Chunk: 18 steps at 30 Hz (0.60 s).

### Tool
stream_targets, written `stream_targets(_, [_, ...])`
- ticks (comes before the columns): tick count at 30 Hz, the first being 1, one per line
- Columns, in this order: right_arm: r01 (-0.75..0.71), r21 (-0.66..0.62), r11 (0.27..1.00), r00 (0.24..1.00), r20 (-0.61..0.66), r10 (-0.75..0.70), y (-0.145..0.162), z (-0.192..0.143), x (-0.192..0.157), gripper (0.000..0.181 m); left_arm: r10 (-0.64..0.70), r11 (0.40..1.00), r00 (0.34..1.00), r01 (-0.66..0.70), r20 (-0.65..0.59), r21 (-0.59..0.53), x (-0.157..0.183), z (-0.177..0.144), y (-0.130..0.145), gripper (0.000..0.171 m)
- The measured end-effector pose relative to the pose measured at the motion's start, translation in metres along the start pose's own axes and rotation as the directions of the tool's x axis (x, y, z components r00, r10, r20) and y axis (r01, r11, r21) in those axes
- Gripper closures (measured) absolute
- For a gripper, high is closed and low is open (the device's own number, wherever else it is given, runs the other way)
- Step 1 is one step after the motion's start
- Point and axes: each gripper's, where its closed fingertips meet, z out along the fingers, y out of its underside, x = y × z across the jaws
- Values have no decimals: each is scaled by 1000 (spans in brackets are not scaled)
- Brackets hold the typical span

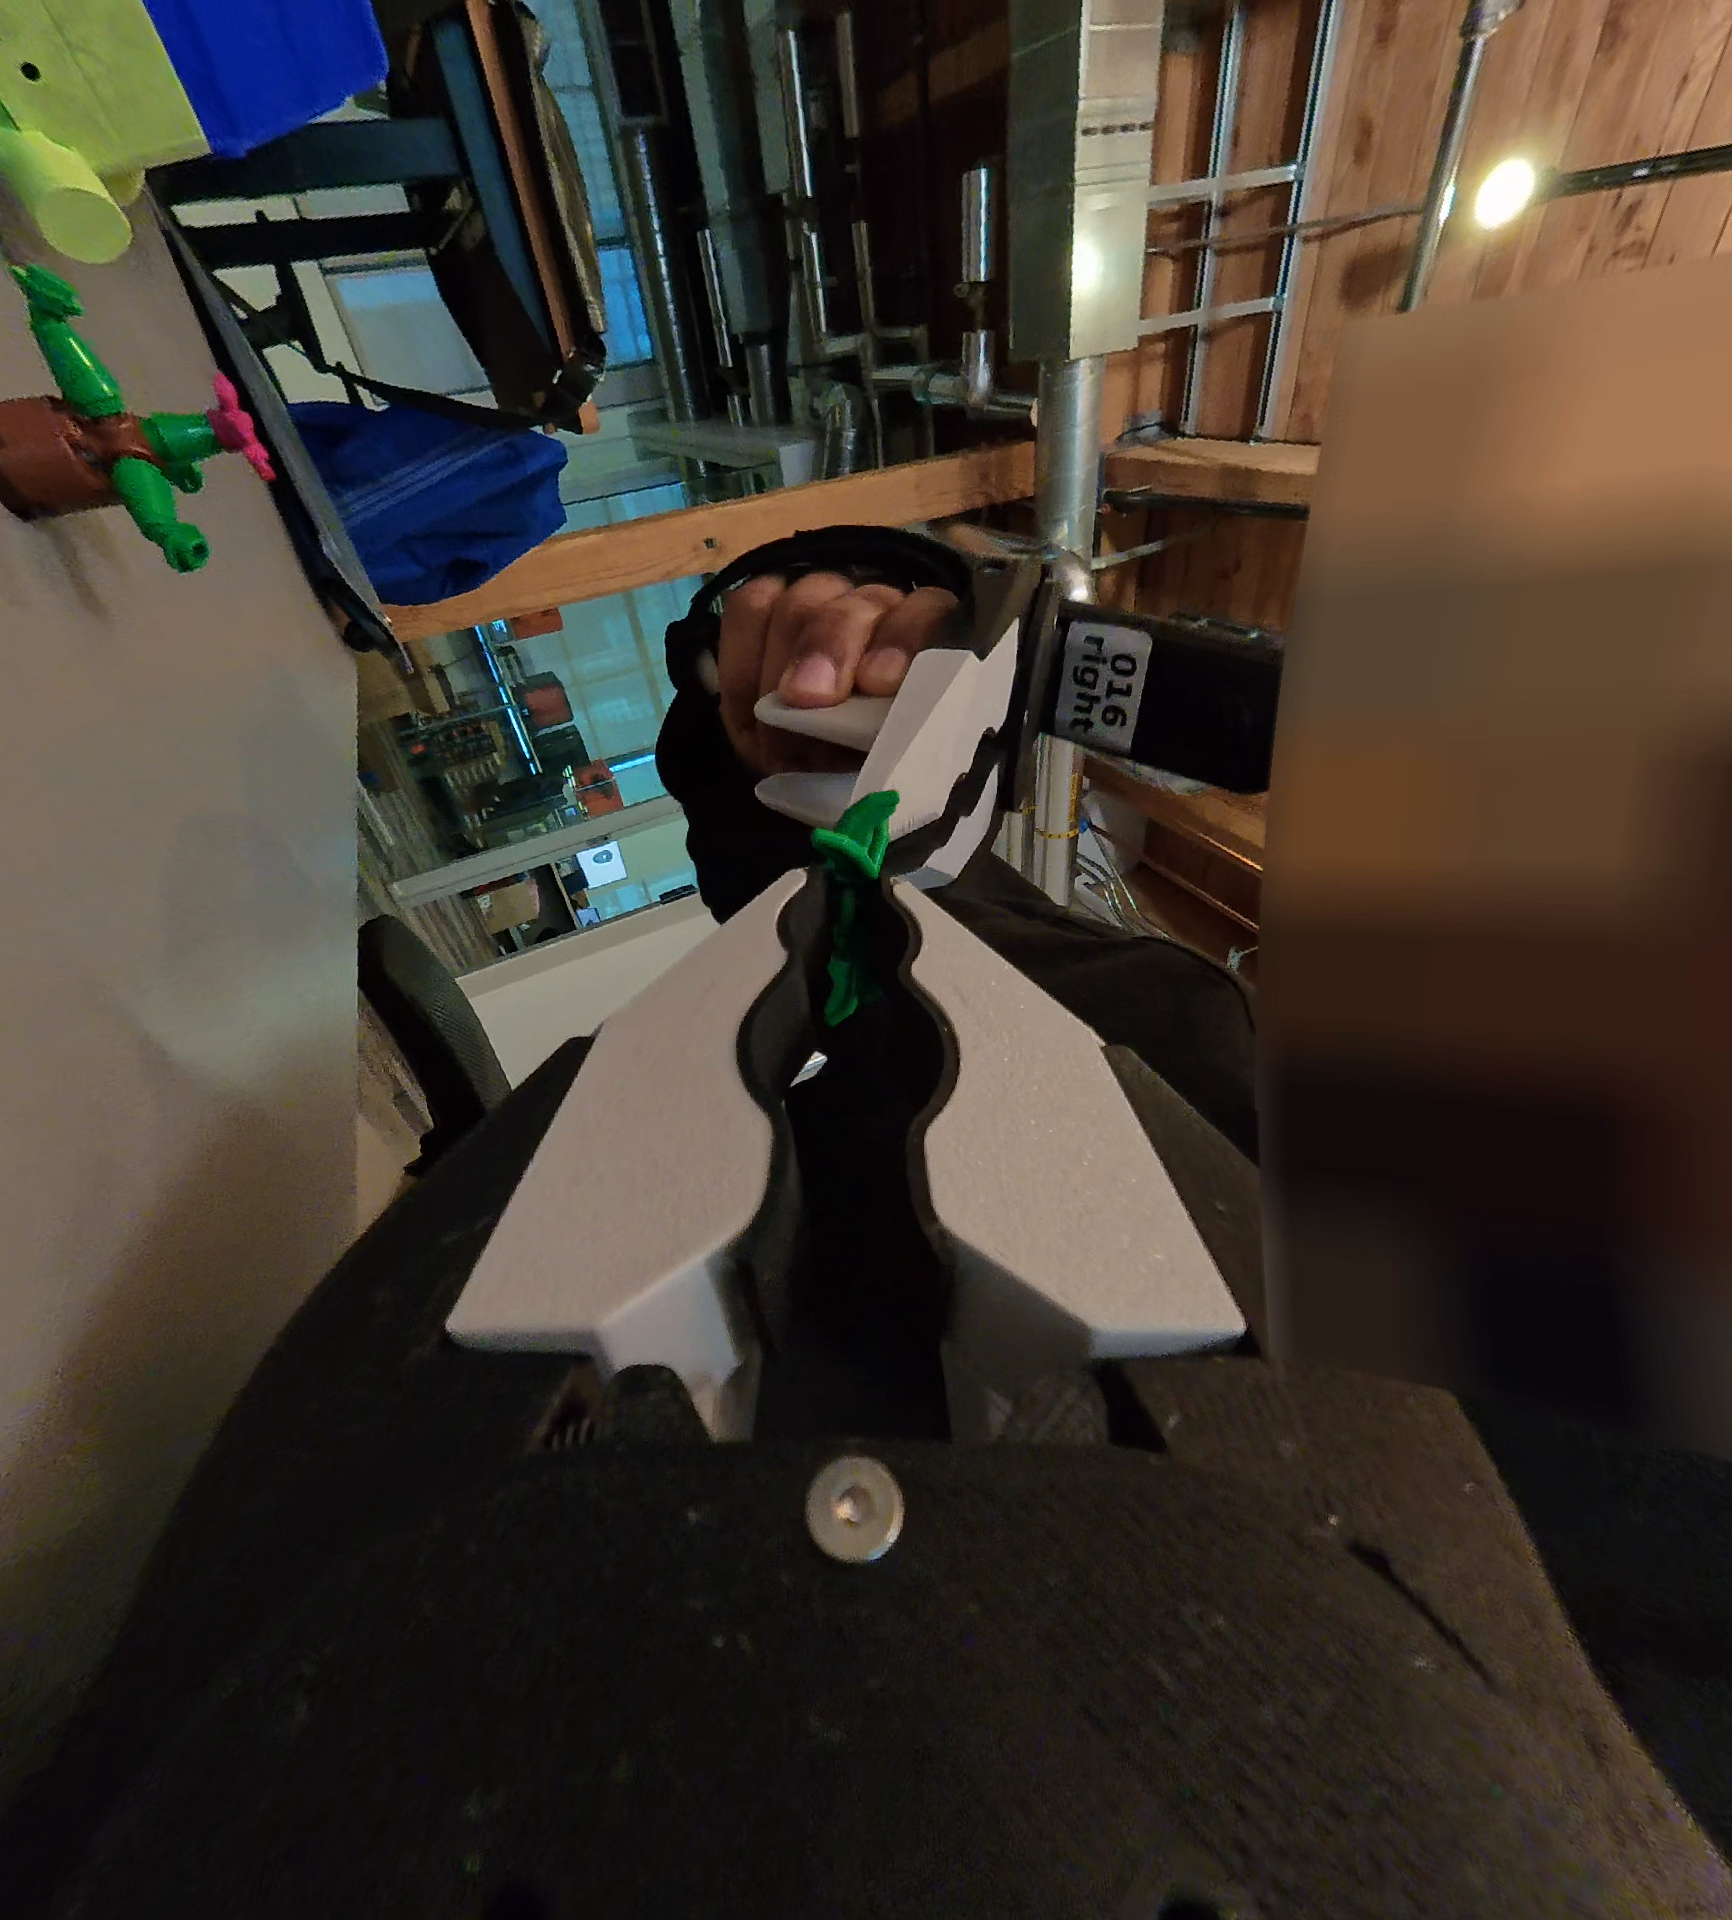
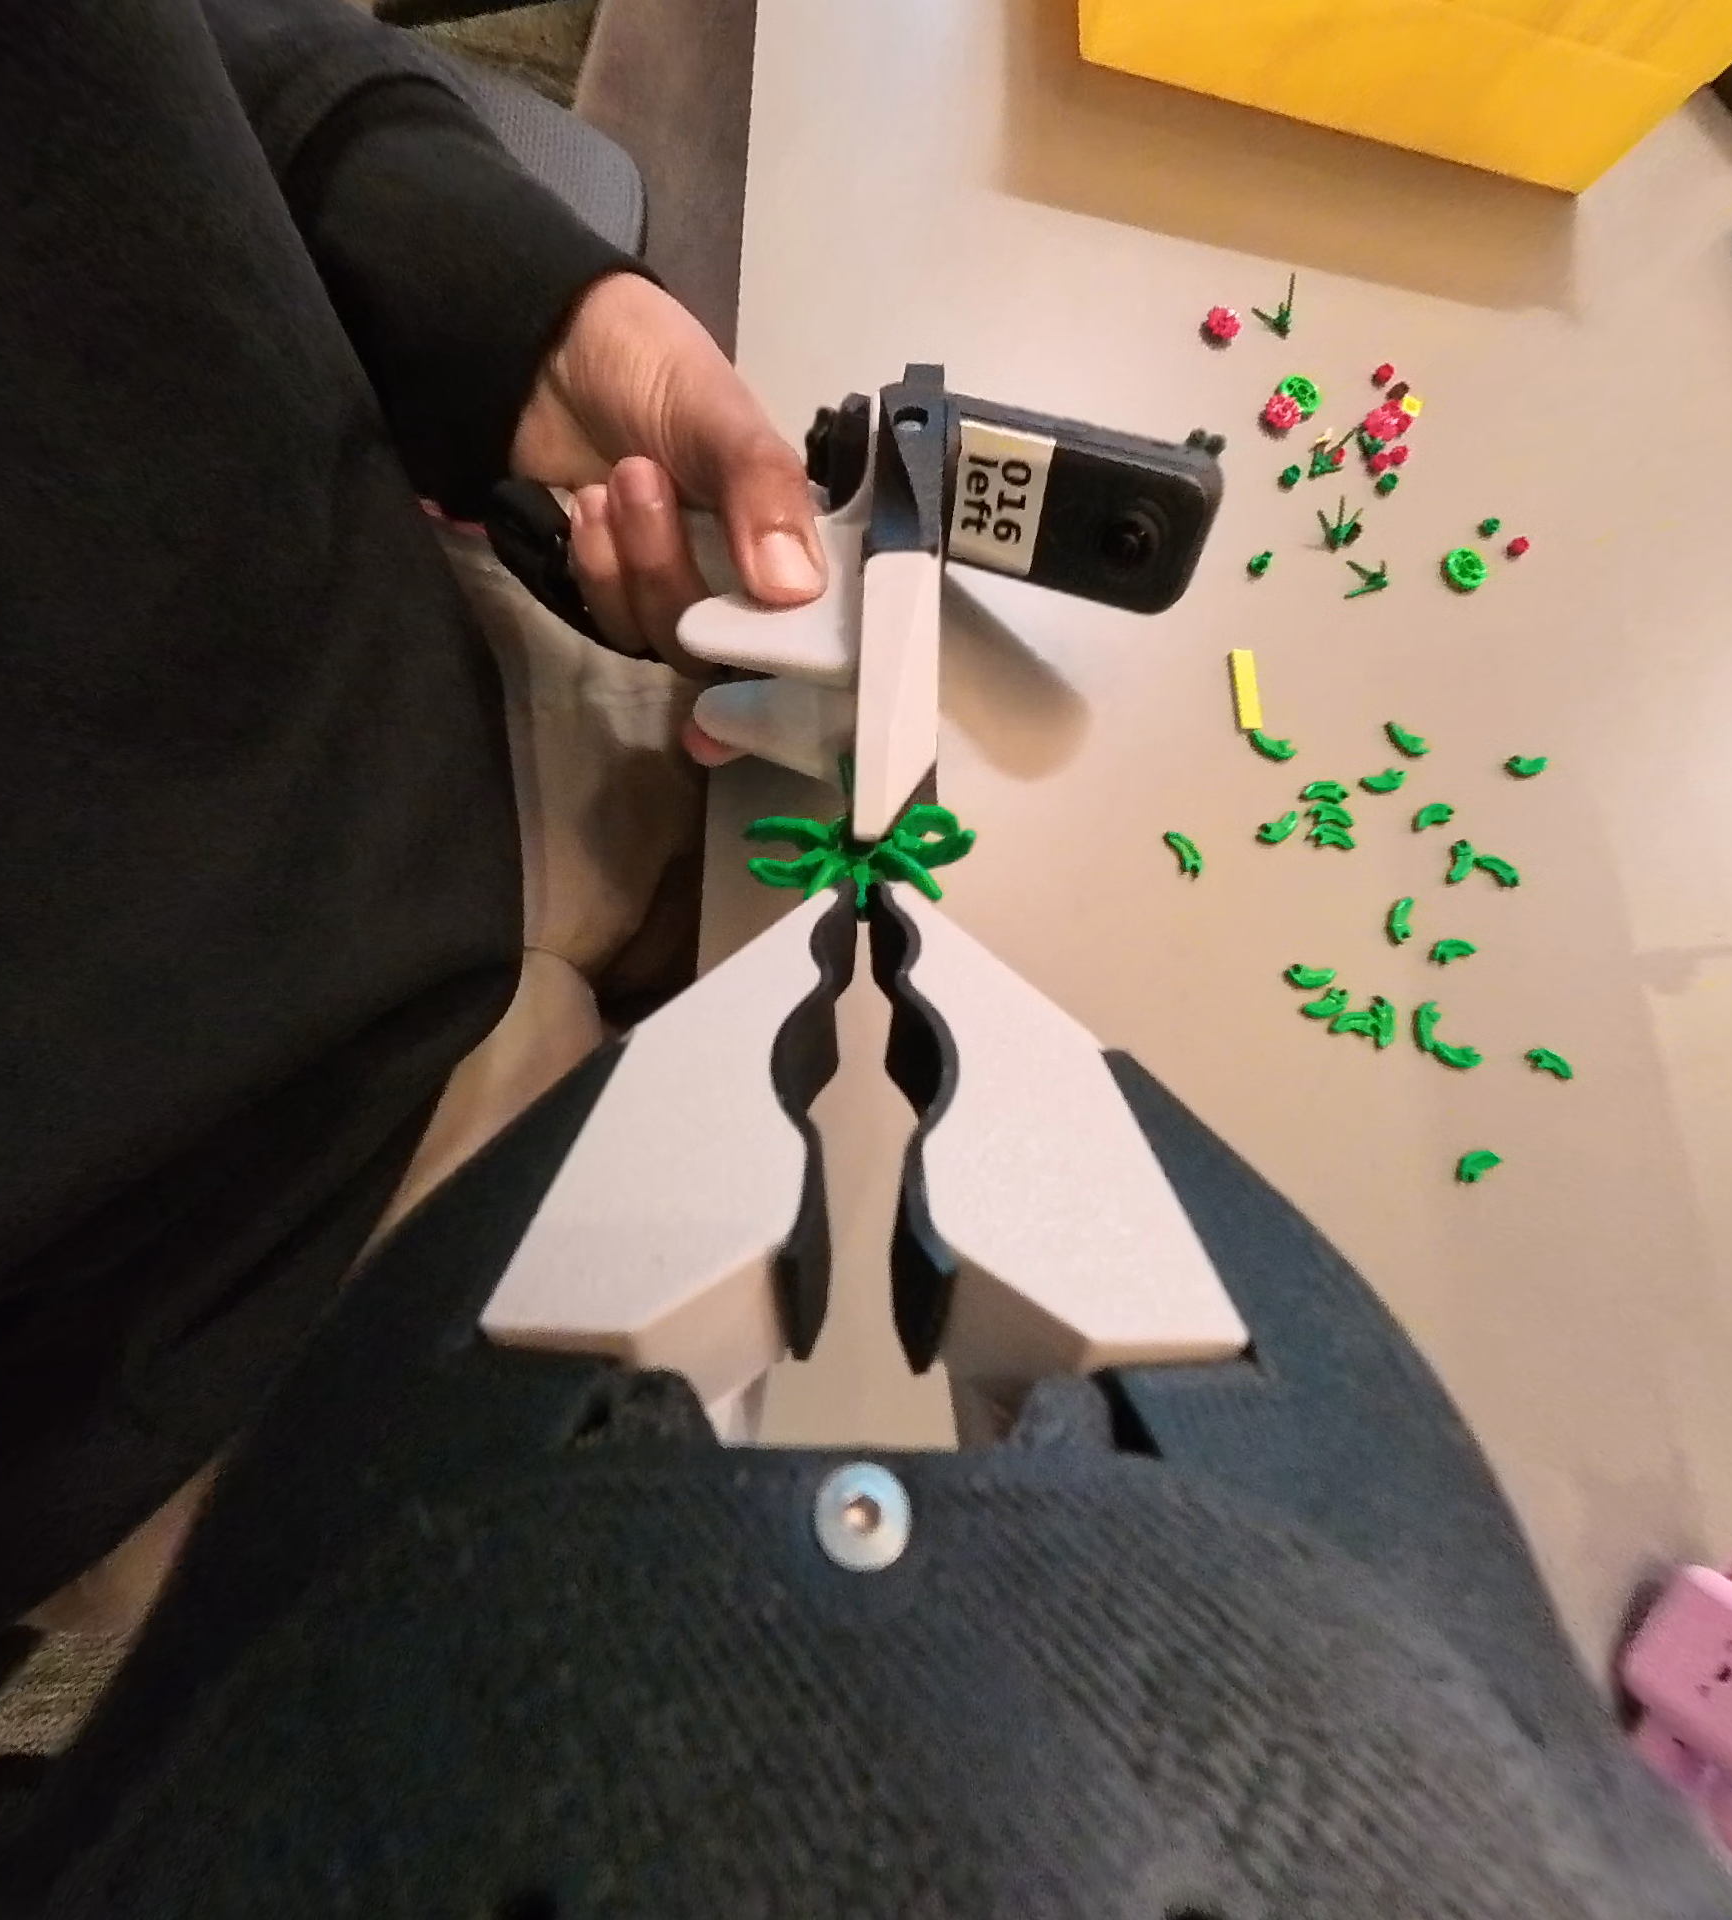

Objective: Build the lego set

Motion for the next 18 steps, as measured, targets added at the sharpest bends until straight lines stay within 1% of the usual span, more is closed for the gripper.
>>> stream_targets(2, [-36, 17, 999, 999, 20, 35, 0, -2, 2, 180, -4, 1000, 1000, 4, -16, -3, 3, 1, -1, 165])
stream_targets(4, [-55, 18, 998, 998, 32, 55, 1, -2, 2, 180, 26, 999, 999, -26, 21, -23, 1, 1, 0, 165])
stream_targets(7, [-89, 50, 995, 995, 43, 87, -2, -2, 3, 179, 38, 999, 999, -38, 22, -24, 5, 0, 0, 165])
stream_targets(9, [-95, 32, 995, 995, 36, 94, 1, -3, 4, 177, 34, 999, 999, -34, 22, -15, 4, -1, -2, 165])
stream_targets(11, [-84, -17, 996, 996, -25, 84, 13, -6, 11, 160, 34, 999, 999, -34, 31, 9, 3, -5, -6, 165])
stream_targets(12, [-91, -30, 995, 995, -54, 89, 18, -9, 15, 161, 41, 999, 998, -42, 45, 18, 2, -8, -9, 165])
stream_targets(14, [-139, -6, 990, 985, -101, 138, 22, -15, 21, 162, 55, 998, 997, -57, 63, 35, 2, -11, -13, 166])
stream_targets(18, [-267, 59, 962, 946, -176, 274, 33, -16, 32, 149, 89, 993, 989, -97, 117, 73, -2, -19, -20, 166])
